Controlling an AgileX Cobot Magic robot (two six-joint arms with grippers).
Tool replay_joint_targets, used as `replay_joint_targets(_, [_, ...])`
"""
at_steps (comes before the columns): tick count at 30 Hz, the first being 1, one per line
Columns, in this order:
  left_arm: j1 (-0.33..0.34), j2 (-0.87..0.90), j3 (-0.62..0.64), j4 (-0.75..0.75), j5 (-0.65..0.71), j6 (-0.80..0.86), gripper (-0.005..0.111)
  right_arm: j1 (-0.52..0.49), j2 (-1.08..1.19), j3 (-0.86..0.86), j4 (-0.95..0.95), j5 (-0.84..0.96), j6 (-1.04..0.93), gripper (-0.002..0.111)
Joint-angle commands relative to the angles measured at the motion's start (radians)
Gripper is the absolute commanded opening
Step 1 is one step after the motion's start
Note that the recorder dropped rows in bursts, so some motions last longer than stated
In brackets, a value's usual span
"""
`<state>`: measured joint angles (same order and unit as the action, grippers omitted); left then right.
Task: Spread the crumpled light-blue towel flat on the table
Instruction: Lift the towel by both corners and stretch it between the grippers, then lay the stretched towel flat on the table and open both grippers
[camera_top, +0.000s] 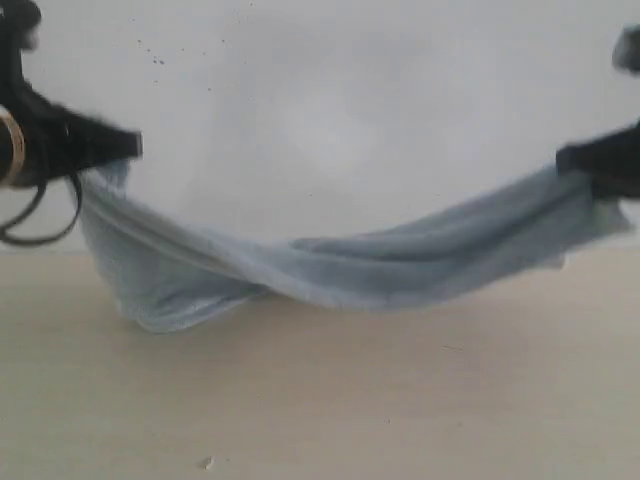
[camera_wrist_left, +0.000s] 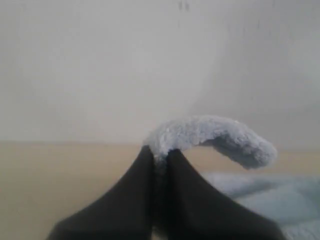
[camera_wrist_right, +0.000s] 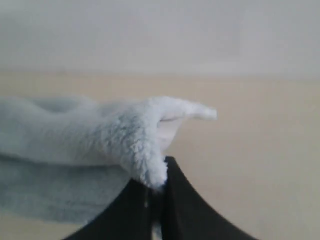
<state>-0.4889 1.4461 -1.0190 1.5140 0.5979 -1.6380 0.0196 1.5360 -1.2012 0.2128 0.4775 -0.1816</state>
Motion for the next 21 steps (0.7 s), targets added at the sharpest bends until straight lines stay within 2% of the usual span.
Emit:
replay_joint_targets(1, [-0.001,-0.014,0.171,-0.155,-0.078,0.062,0.004,-0.009,0.038,0.135,-0.037,0.090,0.056,0.000])
replay_joint_targets(7, [-0.001,-0.037,0.412,-0.226,-0.165,0.058,0.004,-0.009,0.036,0.265,-0.102,0.125,0.046,0.000])
replay_joint_targets(15, [-0.001,-0.076,0.548,-0.246,-0.154,0.058,0.004,-0.009,0.036,0.356,-0.205,0.152,0.046,0.000])
replay_joint_targets(17, [-0.001,-0.090,0.563,-0.246,-0.126,0.058,0.004,-0.009,0.036,0.364,-0.299,0.157,0.105,0.000])
replay_joint_targets(21, [0.001,-0.158,0.588,-0.195,-0.004,0.058,0.004,-0.009,0.036,0.364,-0.582,0.151,0.408,0.000])
